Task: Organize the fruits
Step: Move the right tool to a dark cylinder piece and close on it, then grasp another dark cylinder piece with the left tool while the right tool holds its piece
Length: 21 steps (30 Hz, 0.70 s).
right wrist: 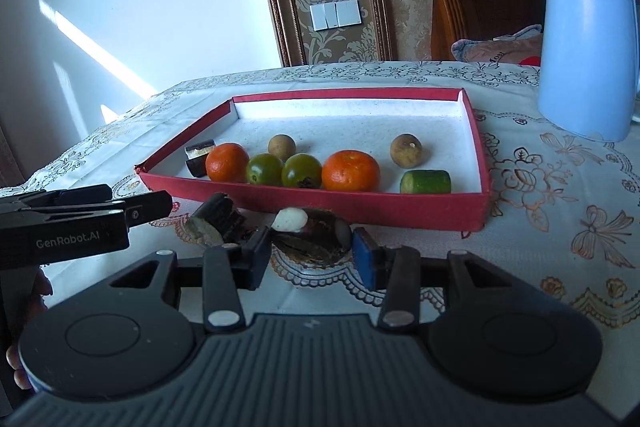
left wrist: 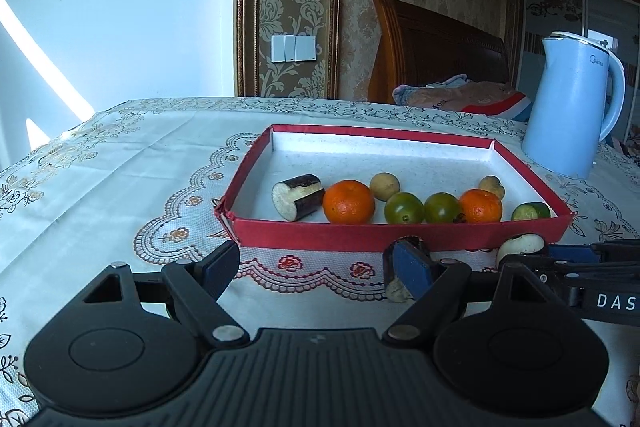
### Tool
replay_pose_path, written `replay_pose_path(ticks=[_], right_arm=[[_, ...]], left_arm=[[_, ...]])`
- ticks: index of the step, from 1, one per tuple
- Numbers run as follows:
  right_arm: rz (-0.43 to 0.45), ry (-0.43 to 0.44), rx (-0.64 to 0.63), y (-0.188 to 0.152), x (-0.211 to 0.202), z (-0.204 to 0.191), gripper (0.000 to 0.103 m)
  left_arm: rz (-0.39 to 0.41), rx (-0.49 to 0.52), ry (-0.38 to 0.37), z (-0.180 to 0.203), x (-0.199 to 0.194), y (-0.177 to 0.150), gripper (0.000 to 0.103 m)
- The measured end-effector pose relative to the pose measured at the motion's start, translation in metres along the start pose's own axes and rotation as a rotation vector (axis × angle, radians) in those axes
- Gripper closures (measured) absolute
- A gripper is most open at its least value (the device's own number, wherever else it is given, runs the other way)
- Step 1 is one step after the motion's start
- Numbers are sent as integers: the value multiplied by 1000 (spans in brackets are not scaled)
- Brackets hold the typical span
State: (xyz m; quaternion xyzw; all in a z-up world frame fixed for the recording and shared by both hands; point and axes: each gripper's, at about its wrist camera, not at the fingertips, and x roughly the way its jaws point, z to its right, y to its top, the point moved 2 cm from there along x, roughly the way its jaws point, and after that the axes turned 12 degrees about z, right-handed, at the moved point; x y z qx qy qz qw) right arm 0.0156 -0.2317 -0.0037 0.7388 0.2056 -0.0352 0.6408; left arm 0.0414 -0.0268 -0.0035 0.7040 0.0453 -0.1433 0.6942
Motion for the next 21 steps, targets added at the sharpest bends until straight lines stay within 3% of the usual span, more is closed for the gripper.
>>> replay_pose_path(ticks=[7,16,21], right_arm=[[-5,-8,9,-2,-1,3,61],[-18,-24,10,-3,-1,7,61],[-21,-26,16,-3,0,8,61]], left_arm=[[-42,76,-34,30,14,-2,19],[-162,80,8,37,42,-7,19],[-189,57,39,36,51,-7,19]])
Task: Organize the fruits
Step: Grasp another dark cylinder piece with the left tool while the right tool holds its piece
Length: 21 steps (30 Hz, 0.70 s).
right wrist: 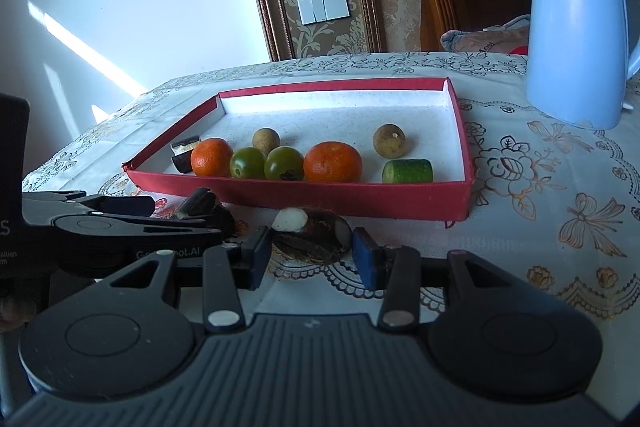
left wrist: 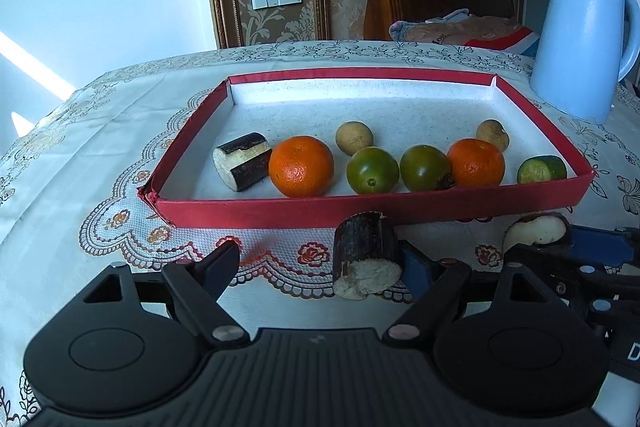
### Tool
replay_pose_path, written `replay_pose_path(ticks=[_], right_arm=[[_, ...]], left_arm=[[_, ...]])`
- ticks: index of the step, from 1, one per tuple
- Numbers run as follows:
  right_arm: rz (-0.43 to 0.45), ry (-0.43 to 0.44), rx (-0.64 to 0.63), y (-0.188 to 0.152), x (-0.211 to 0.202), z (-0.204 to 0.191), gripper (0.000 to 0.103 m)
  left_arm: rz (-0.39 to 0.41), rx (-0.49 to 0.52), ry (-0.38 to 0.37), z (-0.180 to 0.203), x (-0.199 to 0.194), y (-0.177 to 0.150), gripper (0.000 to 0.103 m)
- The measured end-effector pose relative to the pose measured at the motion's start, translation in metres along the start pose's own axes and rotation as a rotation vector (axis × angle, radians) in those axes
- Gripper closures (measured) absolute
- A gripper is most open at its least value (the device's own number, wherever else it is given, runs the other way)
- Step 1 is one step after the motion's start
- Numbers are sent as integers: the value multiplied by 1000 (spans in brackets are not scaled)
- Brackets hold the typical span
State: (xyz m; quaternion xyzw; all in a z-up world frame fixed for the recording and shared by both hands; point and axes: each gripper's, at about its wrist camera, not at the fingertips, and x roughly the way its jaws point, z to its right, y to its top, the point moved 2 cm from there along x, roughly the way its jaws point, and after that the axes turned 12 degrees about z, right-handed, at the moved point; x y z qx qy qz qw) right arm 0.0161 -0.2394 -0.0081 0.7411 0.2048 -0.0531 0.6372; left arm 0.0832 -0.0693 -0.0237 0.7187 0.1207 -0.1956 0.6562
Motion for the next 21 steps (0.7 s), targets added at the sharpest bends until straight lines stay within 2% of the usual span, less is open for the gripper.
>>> replay_pose_path(ticks=[14,21], right_arm=[[-25,-29,9,-2,6,1,62],[-25,-51,10,-2,8,-2,62]], left_arm=[[12,-10,4,7,2,-1,19],[30,-11,-15,8,-1,0,37]])
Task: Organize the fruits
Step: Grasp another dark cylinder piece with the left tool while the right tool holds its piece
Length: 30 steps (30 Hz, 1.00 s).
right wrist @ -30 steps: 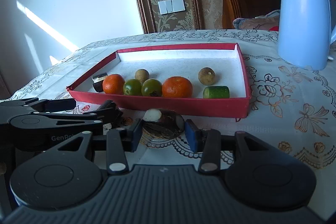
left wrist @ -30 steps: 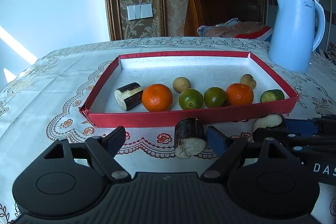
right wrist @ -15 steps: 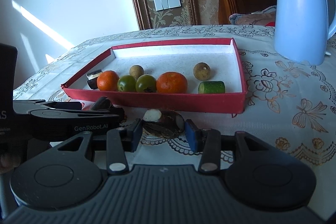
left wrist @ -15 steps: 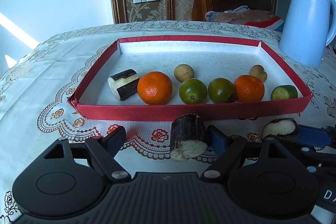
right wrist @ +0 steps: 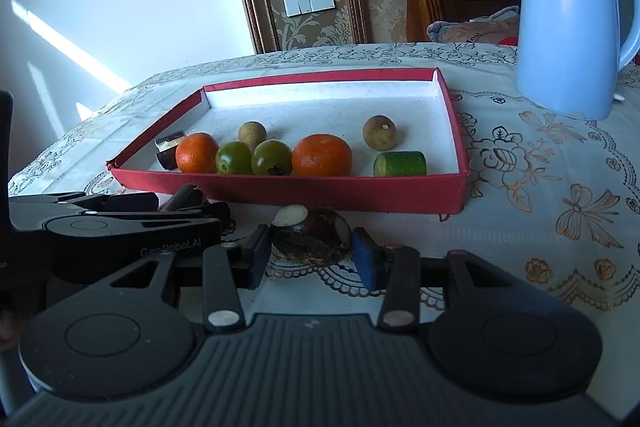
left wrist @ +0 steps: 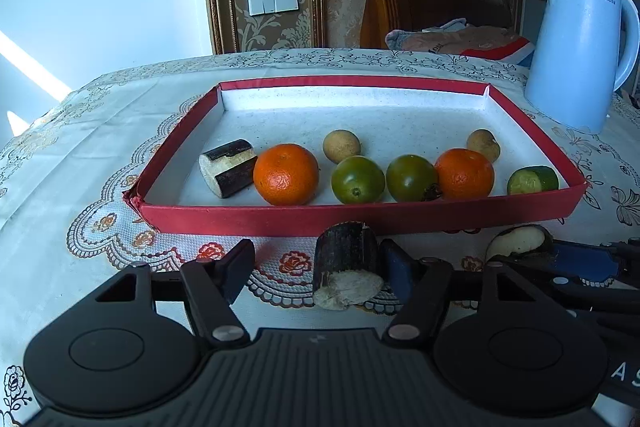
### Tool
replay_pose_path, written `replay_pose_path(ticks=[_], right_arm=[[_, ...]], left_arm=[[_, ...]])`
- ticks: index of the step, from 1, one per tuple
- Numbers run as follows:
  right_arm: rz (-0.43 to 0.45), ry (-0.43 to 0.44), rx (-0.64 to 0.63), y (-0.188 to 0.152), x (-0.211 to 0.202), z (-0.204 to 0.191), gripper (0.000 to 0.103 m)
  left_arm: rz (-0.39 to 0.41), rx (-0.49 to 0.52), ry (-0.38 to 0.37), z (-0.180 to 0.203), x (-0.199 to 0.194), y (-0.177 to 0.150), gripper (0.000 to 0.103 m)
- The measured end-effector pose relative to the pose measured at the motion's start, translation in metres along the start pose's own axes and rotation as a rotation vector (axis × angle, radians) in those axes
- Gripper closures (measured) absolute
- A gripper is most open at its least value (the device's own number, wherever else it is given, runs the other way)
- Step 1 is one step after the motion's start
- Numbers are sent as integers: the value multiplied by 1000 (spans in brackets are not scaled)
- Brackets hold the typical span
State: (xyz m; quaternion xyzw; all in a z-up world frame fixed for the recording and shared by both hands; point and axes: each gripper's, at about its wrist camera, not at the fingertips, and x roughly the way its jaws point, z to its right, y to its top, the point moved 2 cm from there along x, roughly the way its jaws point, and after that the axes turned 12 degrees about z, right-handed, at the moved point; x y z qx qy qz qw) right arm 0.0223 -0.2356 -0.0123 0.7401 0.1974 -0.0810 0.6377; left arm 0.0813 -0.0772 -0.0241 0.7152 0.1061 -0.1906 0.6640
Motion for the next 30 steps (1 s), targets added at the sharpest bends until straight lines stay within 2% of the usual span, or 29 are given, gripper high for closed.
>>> replay_pose_path(ticks=[7,12,16,20,30], right_arm=[[1,-26,0,1,2,-4,61],[5,-42,-2,1,2,-7,61],[11,-54,-6,1,2,-9,61],[15,-65,-8,2,3,-11,61],[38,-58,-16,4,2,-15,61]], left_arm=[[1,-10,-3,-1,0,0,39],[6,-9,-15,-1,-1,0,48],[6,-18,-19,-1,-2,0,50],[11,-27,-26,-2,-4,0,61],[32,-71,-28,-8,-15,-1,70]])
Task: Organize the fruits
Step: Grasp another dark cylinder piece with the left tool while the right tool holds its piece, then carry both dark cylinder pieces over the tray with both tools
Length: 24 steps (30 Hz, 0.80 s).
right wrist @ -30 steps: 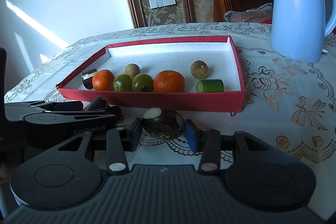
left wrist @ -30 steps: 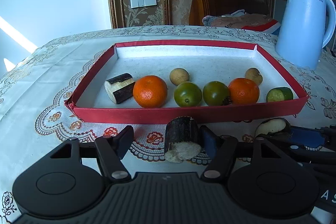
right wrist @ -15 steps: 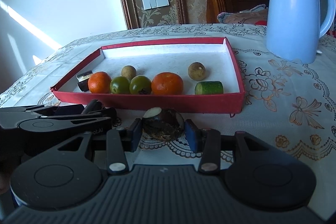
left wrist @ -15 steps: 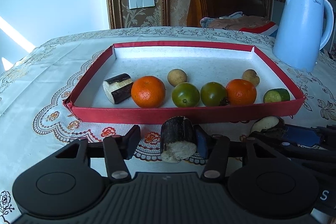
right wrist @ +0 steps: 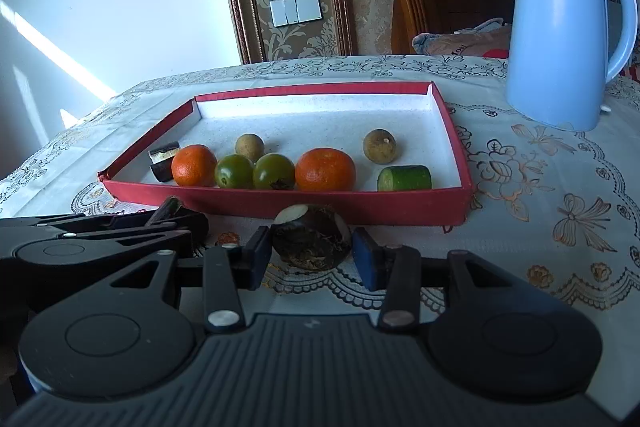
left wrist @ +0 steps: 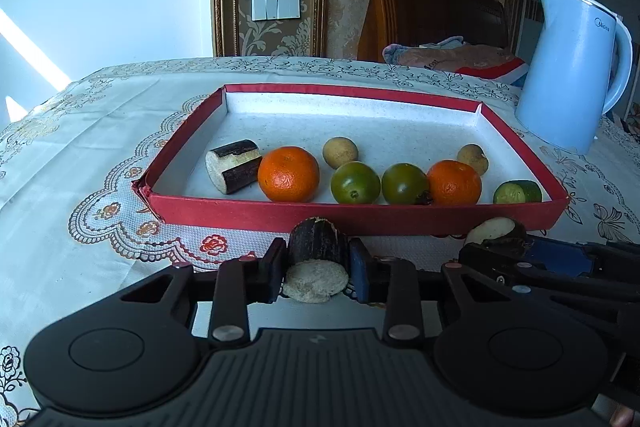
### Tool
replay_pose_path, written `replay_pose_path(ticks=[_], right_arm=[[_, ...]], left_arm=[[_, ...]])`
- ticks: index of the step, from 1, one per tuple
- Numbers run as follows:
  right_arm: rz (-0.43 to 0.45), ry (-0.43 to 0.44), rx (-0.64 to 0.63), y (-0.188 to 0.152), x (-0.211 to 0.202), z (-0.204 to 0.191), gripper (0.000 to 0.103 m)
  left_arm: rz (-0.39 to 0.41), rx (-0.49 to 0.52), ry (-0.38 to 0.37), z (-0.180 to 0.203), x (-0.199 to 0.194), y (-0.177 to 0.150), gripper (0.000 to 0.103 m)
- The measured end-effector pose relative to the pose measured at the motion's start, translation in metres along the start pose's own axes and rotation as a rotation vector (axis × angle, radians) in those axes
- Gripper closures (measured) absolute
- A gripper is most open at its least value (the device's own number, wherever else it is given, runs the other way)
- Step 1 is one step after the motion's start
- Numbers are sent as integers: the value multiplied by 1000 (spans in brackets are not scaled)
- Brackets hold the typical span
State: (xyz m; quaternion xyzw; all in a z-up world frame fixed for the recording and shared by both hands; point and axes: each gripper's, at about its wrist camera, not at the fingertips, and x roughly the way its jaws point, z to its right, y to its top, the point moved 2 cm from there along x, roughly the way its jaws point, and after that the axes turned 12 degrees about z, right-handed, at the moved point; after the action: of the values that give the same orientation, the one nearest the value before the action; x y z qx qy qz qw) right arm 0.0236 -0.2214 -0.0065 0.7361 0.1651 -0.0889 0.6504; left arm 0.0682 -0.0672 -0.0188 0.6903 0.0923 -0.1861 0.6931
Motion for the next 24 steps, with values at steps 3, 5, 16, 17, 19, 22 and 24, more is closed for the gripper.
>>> replay_pose_path(ticks=[3,5,16,17,19,22,24], right_arm=[[10,18,-1,1,-3,-2,61],[19,21,-7,3,-5,-3,61],[74,41,-40,31,4,-14,61],[77,39,-40,34,7,-13,61],[80,37,-36,39,13,-13,61],[84,31,-39,46,27,-11,61],[86,25,-45,50,35,-11,61]], left_arm=[[6,-14,4,-4,-3,0,71],[18,-21,4,-6,-6,2,71],[103,-22,34,-8,-4,37,71],[113,-24,35,-8,-2,41,71],[129,-23,41,-8,3,48,71],[137,-27,41,-9,12,57,71],[143,-26,51,-10,18,61,71]])
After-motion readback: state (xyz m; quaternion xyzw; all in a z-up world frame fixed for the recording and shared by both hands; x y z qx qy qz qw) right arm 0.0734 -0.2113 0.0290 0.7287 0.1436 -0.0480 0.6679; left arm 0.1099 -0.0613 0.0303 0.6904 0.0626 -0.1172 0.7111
